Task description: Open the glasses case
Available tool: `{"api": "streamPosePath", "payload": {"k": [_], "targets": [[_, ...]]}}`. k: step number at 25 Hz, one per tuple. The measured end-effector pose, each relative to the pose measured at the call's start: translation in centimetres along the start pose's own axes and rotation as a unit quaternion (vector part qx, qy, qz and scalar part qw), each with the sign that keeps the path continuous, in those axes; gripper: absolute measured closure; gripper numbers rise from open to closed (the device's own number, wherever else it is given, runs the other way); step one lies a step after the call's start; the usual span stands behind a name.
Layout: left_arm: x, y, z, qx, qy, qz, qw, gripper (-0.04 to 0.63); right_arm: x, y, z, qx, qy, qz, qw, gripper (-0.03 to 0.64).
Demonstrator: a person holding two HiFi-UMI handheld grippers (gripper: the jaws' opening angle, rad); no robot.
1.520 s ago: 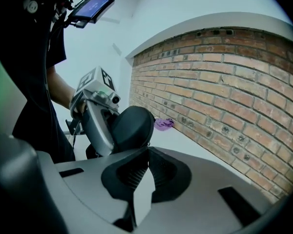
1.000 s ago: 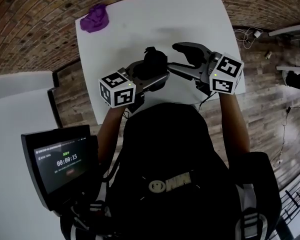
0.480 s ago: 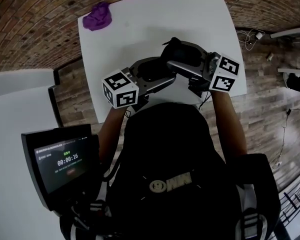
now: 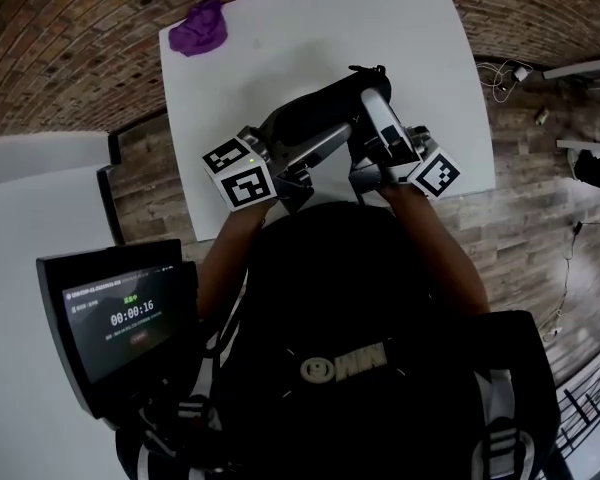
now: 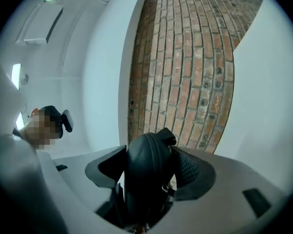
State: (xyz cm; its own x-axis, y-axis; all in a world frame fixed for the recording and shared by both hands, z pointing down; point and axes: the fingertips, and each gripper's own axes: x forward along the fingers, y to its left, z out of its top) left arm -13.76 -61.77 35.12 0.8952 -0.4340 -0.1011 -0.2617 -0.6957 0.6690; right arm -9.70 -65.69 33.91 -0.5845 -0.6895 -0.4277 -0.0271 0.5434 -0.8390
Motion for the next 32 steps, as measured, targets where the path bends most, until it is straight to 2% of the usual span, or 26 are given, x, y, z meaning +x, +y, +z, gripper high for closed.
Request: {"api": "streamPosePath", "payload": {"k": [2,5,7,9,11,12,13,15,17,19,21,22,23,25,27,28,32], "targets": [[-0.3,-0.1,0.0,-0.007,0.001,-0.013,0.9999,0.314,-0.2,-0.2,-0.6,0.007,0.009,-0.001,1.0,0.324],[-1.0,0.0,0.0,0.003,0.011,-0.013,0.9999,0.319,-0.2,-0.3,-1.4,0.005,0.048,0.008,0.999,0.322],[-2.1,0.8,0.9,-0.011,-0.007,-0.001,0.9999,0.319,-0.5,-0.7,-1.0,-0.008,0.059,0.0,0.998,0.322],[-3.7,2.3,2.2,-0.028,-0.032,0.025,0.9988,0.319,-1.3,-1.4,-0.1,-0.038,0.073,-0.025,0.996,0.322],[-4.9,3.8,3.0,-0.029,-0.04,0.058,0.9971,0.319,-2.2,-2.2,0.0,-0.106,0.12,-0.059,0.985,0.323],[-5.3,4.3,3.1,-0.027,-0.038,0.072,0.9963,0.319,-2.5,-2.8,-0.5,-0.157,0.161,-0.079,0.971,0.323],[-5.6,4.6,3.1,-0.025,-0.035,0.081,0.9958,0.319,-2.7,-3.3,-1.4,-0.215,0.211,-0.098,0.948,0.324],[-5.6,4.7,3.0,-0.028,-0.034,0.088,0.9952,0.319,-2.9,-3.9,-3.7,-0.326,0.306,-0.122,0.886,0.322],[-5.2,4.4,2.7,-0.035,-0.037,0.086,0.9951,0.319,-2.6,-4.1,-5.7,-0.405,0.365,-0.13,0.828,0.324],[-4.6,4.0,2.3,-0.034,-0.033,0.08,0.9956,0.319,-2.3,-4.6,-6.7,-0.461,0.389,-0.147,0.784,0.324],[-4.0,3.7,1.6,-0.029,-0.02,0.079,0.9963,0.319,-2.0,-5.0,-6.8,-0.495,0.39,-0.166,0.759,0.332],[-3.8,3.6,1.3,-0.028,-0.013,0.079,0.9964,0.321,-1.9,-5.2,-6.8,-0.505,0.39,-0.172,0.751,0.379],[-3.7,3.6,1.0,-0.028,-0.008,0.079,0.9964,0.319,-2.0,-5.3,-6.9,-0.515,0.394,-0.176,0.741,0.46],[-3.7,3.8,0.6,-0.027,0.001,0.078,0.9966,0.322,-2.4,-5.6,-7.3,-0.543,0.413,-0.179,0.709,0.597],[-3.8,4.0,-0.1,-0.028,0.015,0.077,0.9965,0.324,-3.0,-6.0,-7.6,-0.57,0.441,-0.178,0.67,0.601],[-3.8,4.0,-0.4,-0.029,0.022,0.078,0.9963,0.325,-3.4,-6.3,-7.6,-0.574,0.452,-0.178,0.66,0.601],[-4.2,3.9,-1.3,-0.029,0.041,0.075,0.9959,0.327,-4.1,-6.8,-7.0,-0.571,0.461,-0.188,0.653,0.603]]}}
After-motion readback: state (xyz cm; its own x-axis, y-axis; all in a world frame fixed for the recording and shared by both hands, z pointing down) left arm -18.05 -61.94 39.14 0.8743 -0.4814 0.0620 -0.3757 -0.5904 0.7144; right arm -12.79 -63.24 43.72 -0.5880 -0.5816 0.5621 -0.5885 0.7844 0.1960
